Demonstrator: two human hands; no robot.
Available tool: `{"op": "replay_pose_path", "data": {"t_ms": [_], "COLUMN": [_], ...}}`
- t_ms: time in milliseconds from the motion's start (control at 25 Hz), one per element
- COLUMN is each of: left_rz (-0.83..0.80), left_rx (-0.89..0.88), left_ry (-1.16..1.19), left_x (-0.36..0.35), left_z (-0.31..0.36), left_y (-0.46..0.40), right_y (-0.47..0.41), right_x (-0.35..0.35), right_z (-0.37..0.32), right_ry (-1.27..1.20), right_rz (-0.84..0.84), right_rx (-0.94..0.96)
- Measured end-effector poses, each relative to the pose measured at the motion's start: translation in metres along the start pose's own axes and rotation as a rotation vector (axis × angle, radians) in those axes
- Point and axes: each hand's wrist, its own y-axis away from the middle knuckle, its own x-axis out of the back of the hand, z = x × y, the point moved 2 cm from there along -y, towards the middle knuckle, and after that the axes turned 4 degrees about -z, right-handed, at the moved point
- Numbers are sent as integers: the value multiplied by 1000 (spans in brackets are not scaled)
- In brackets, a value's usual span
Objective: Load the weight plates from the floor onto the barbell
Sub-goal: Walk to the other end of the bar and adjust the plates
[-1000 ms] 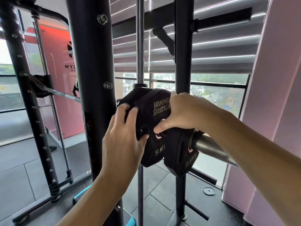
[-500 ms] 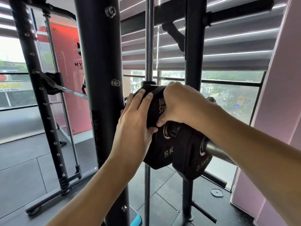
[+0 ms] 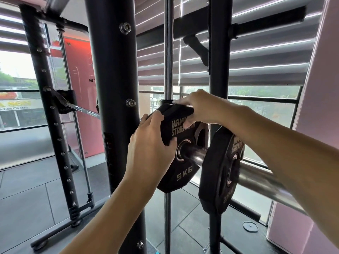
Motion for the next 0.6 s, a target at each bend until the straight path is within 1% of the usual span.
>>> {"op": "replay_pose_path", "data": {"t_ms": [120,360,600], "left_rz": [-31,-105,-105], "left_rx": [54,80,37], "left_ry": [-15,9,-25], "left_x": [-3,-3,-6], "left_z": [-1,-4,-9], "left_y": [-11,-23,-22], "right_y": [-6,-9,-14], "right_x": [0,0,1], "right_z": [6,2,2], "right_ry": [-32,-17,-7], "right_rz": [5,-10,-20], "right_rx": [49,60,46]}}
